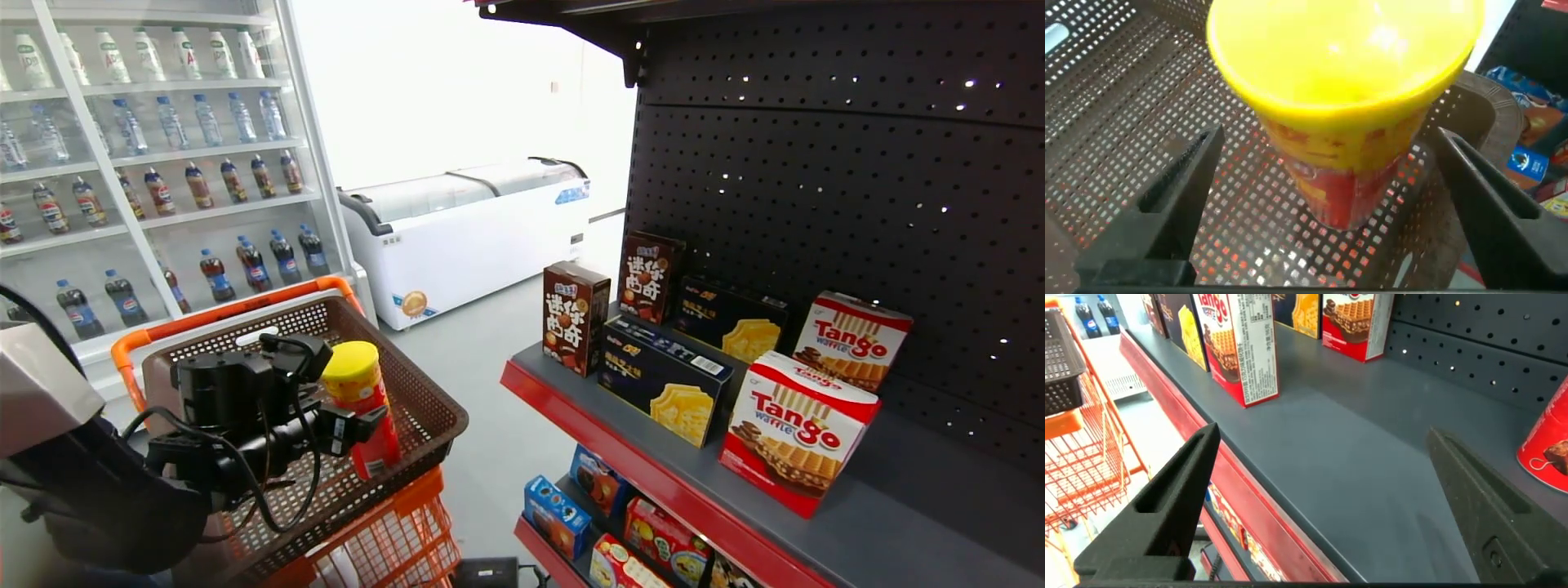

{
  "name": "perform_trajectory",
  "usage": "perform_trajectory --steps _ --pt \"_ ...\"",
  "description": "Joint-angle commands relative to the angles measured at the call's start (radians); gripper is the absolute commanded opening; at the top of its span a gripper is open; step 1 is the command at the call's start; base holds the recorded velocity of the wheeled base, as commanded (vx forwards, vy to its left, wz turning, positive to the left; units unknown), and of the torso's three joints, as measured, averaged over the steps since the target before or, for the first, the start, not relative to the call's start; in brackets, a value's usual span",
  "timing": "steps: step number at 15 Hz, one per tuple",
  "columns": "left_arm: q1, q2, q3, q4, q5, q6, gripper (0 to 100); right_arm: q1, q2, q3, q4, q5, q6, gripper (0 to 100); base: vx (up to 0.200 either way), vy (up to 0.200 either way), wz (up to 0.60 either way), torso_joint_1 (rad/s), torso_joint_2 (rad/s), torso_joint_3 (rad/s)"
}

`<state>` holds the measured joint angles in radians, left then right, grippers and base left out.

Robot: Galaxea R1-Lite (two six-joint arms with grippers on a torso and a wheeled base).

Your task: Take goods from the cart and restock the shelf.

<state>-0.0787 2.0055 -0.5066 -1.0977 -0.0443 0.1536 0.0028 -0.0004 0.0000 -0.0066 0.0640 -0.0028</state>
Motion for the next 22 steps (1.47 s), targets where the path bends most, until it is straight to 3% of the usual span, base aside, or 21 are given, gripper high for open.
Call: perform_trajectory --steps 1,8,9,14,15,16,17,20,22 --pt "-0.009 0.085 -0.023 -0.037 0.003 -0.002 100 0.000 0.000 0.000 -0.001 0.000 0.000 100 0.000 0.000 0.00 0.000 0.00 0.000" --pt "-0.007 0.147 -0.058 -0.088 0.003 -0.003 100 0.000 0.000 0.000 -0.001 0.000 0.000 100 0.000 0.000 0.00 0.000 0.00 0.000" --pt "-0.009 0.147 -0.076 -0.097 0.004 -0.002 0 0.000 0.000 0.000 -0.001 0.000 0.000 100 0.000 0.000 0.00 0.000 0.00 0.000" --pt "-0.021 0.127 -0.079 -0.097 0.006 0.000 0 0.000 0.000 0.000 -0.001 0.000 0.000 100 0.000 0.000 0.00 0.000 0.00 0.000" --pt "-0.026 0.101 -0.079 -0.094 0.003 -0.009 0 0.000 0.000 0.000 -0.001 0.000 0.000 100 0.000 0.000 0.00 0.000 0.00 0.000" --pt "-0.039 0.059 -0.086 -0.084 -0.019 -0.039 0 0.000 0.000 0.000 -0.001 0.000 0.000 100 0.000 0.000 0.00 0.000 0.00 0.000" --pt "-0.046 0.001 -0.104 -0.022 -0.051 -0.052 0 0.000 0.000 0.000 -0.001 0.000 0.000 100 0.000 0.000 0.00 0.000 0.00 0.000" --pt "-0.061 -0.174 -0.214 0.265 -0.167 -0.054 0 0.000 0.000 0.000 -0.001 0.000 0.000 100 0.000 0.000 0.00 0.000 0.00 0.000" --pt "-0.064 -0.280 -0.274 0.398 -0.236 -0.055 0 0.000 0.000 0.000 0.000 0.000 0.000 100 0.000 0.000 0.00 0.000 0.00 0.000"
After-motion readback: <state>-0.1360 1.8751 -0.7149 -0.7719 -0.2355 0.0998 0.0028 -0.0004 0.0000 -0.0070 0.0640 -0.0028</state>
